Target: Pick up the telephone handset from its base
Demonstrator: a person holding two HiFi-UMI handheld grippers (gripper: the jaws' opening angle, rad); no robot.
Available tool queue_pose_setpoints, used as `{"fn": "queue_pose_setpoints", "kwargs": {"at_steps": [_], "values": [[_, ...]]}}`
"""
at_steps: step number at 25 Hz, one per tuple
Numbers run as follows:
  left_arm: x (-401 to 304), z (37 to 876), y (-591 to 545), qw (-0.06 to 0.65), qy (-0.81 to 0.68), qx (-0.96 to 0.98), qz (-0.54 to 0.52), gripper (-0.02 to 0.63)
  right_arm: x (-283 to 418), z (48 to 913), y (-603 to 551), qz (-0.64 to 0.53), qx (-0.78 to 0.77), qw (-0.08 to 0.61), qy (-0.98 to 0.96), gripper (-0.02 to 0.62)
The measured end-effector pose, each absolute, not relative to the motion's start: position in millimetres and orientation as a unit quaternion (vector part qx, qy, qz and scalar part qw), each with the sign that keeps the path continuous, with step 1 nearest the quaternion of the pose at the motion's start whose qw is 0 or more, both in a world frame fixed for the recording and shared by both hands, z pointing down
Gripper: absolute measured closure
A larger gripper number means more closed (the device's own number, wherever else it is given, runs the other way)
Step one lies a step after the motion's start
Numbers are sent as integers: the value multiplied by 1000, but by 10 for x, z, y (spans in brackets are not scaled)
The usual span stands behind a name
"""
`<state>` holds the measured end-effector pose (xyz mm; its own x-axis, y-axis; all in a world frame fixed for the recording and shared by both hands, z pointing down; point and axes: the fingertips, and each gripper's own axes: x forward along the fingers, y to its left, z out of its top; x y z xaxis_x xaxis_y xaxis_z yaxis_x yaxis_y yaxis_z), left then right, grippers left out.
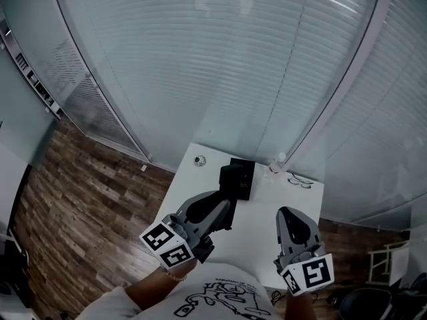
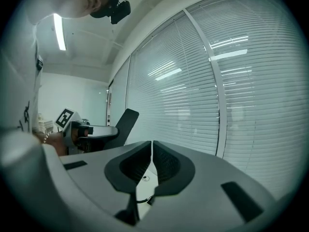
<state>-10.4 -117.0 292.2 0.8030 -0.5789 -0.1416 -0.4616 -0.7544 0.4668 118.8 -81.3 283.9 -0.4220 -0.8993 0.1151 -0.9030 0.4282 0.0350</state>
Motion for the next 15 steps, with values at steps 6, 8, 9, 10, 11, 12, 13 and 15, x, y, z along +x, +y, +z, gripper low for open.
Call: {"fn": "queue_pose_setpoints", "kwargs": {"at_steps": [6, 8, 9, 10, 11, 12, 13, 15], "values": [[-94, 2813, -1107, 203, -269, 928, -157, 537, 1222, 2740, -742, 17, 538, 51, -841, 584], [-93, 2792, -1081, 198, -269, 929, -160, 537, 1226, 2712, -718, 16, 539, 49, -841, 584], [-91, 2790, -1071, 197, -269, 929, -161, 537, 1226, 2705, -711, 16, 539, 48, -841, 584], [-88, 2792, -1062, 196, -269, 929, -161, 537, 1222, 2703, -708, 15, 539, 48, -841, 584], [-86, 2798, -1055, 196, -269, 929, -160, 537, 1215, 2705, -708, 14, 539, 48, -841, 584], [-82, 2807, -1052, 195, -270, 930, -159, 537, 1205, 2707, -708, 14, 539, 49, -841, 584], [-79, 2816, -1052, 196, -270, 930, -157, 537, 1196, 2709, -708, 12, 538, 51, -841, 584], [-76, 2825, -1061, 197, -270, 929, -157, 537, 1179, 2703, -710, 8, 538, 55, -841, 584]]}}
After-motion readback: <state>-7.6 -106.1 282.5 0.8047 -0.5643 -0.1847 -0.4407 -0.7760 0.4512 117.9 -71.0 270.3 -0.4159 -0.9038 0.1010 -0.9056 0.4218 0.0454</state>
